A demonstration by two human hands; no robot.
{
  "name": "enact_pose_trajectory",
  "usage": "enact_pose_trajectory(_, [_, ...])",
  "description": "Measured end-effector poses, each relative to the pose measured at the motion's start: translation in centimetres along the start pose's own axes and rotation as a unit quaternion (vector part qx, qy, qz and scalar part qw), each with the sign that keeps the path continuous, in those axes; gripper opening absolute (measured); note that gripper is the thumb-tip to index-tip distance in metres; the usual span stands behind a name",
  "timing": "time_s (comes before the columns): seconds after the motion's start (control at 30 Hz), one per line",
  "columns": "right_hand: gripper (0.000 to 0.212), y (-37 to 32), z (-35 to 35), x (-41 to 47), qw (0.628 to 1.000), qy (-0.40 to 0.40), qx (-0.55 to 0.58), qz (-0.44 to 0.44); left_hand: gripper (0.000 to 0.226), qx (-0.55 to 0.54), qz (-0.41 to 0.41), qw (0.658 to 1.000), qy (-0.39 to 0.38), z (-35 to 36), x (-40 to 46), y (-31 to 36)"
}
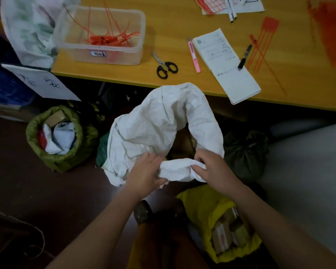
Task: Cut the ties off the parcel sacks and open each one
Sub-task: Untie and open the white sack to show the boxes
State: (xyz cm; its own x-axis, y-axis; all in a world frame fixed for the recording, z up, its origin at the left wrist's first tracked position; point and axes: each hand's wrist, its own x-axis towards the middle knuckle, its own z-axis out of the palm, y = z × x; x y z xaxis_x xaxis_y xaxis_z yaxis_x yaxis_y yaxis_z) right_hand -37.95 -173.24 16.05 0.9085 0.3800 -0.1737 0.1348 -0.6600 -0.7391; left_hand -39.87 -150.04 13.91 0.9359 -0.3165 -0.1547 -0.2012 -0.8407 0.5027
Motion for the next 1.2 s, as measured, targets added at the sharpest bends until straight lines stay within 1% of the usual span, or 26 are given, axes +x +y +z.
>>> enact_pose_trajectory(0.03, [0.019,0.6,0.1,0.0,1.000,0.006,-0.006,-0.006,0.040,0.015,0.017,1.000,0.022,0.1,0.4,-0.4])
enact_pose_trajectory(0.07, [0.017,1.1,0.3,0.0,1.000,0.017,-0.017,-0.015,0.032,0.025,0.028,0.998,0.043,0.1,0.7,-0.9])
enact_pose_trajectory(0.13, [0.018,2.0,1.0,0.0,0.996,0.062,-0.039,-0.047,0.028,0.024,0.046,0.996,0.072,0.2,1.1,-1.6])
enact_pose_trajectory(0.23, [0.019,2.6,1.9,0.7,0.981,0.133,-0.072,-0.121,0.024,-0.064,0.056,0.993,0.078,0.3,1.7,-1.8])
enact_pose_trajectory(0.3, [0.017,3.2,2.1,1.1,0.964,0.154,-0.120,-0.179,0.022,-0.148,0.028,0.986,0.069,0.3,2.1,-1.9])
enact_pose_trajectory(0.33, [0.016,3.5,2.1,1.3,0.952,0.164,-0.151,-0.209,0.027,-0.201,0.008,0.978,0.059,0.2,2.3,-1.8])
enact_pose_trajectory(0.4, [0.017,4.2,2.2,1.6,0.925,0.184,-0.209,-0.259,0.037,-0.298,-0.035,0.954,0.017,-0.1,2.5,-1.7])
enact_pose_trajectory(0.47, [0.022,4.7,2.5,1.9,0.905,0.203,-0.242,-0.285,0.036,-0.347,-0.083,0.932,-0.066,-0.3,2.8,-1.7])
enact_pose_trajectory(0.53, [0.027,5.1,2.9,2.3,0.897,0.209,-0.249,-0.301,0.023,-0.379,-0.123,0.905,-0.150,-0.5,3.1,-1.7])
enact_pose_trajectory(0.57, [0.031,5.4,3.1,2.4,0.895,0.206,-0.248,-0.307,0.013,-0.396,-0.135,0.891,-0.176,-0.6,3.2,-1.7])
enact_pose_trajectory(0.6, [0.036,5.6,3.3,2.4,0.894,0.202,-0.250,-0.312,0.010,-0.408,-0.141,0.880,-0.196,-0.6,3.4,-1.7])
enact_pose_trajectory(0.63, [0.040,5.8,3.5,2.4,0.892,0.195,-0.256,-0.316,0.019,-0.409,-0.146,0.876,-0.213,-0.6,3.4,-1.8])
enact_pose_trajectory(0.7, [0.044,5.9,3.9,2.2,0.892,0.176,-0.266,-0.320,0.024,-0.388,-0.153,0.878,-0.235,-0.3,3.5,-2.0])
enact_pose_trajectory(0.73, [0.043,5.8,4.1,2.1,0.899,0.159,-0.260,-0.315,0.022,-0.377,-0.151,0.885,-0.228,-0.1,3.5,-2.1])
enact_pose_trajectory(0.8, [0.036,5.7,4.5,1.9,0.928,0.126,-0.207,-0.282,0.013,-0.335,-0.133,0.916,-0.179,0.6,3.6,-2.2])
enact_pose_trajectory(0.83, [0.032,5.5,4.6,1.8,0.953,0.104,-0.149,-0.241,0.012,-0.307,-0.121,0.933,-0.147,0.9,3.6,-2.2])
enact_pose_trajectory(0.87, [0.027,5.3,4.5,1.7,0.979,0.073,-0.069,-0.176,0.013,-0.283,-0.111,0.945,-0.116,1.2,3.6,-2.2])
enact_pose_trajectory(0.9, [0.025,5.1,4.3,1.6,0.994,0.039,0.015,-0.101,0.014,-0.269,-0.102,0.954,-0.089,1.6,3.5,-2.3])
enact_pose_trajectory(0.93, [0.032,4.9,4.0,1.6,0.996,0.005,0.085,-0.027,0.016,-0.264,-0.092,0.958,-0.067,1.8,3.3,-2.3])
enact_pose_trajectory(1.0, [0.061,4.7,3.4,1.9,0.978,-0.082,0.176,0.079,0.022,-0.263,-0.068,0.962,-0.039,2.2,2.9,-2.2])
enact_pose_trajectory(1.03, [0.069,4.8,3.2,2.1,0.970,-0.120,0.186,0.102,0.024,-0.264,-0.055,0.962,-0.028,2.3,2.7,-2.2])
enact_pose_trajectory(1.1, [0.069,4.5,3.0,2.7,0.970,-0.181,0.131,0.097,0.030,-0.272,-0.024,0.962,0.001,2.4,2.5,-1.9])
enact_pose_trajectory(1.17, [0.062,4.3,3.2,3.1,0.968,-0.222,0.081,0.082,0.027,-0.295,0.002,0.955,0.016,2.2,2.3,-1.6])
enact_pose_trajectory(1.2, [0.052,4.2,3.4,3.2,0.966,-0.226,0.089,0.084,0.024,-0.313,0.009,0.950,0.023,2.2,2.2,-1.6])
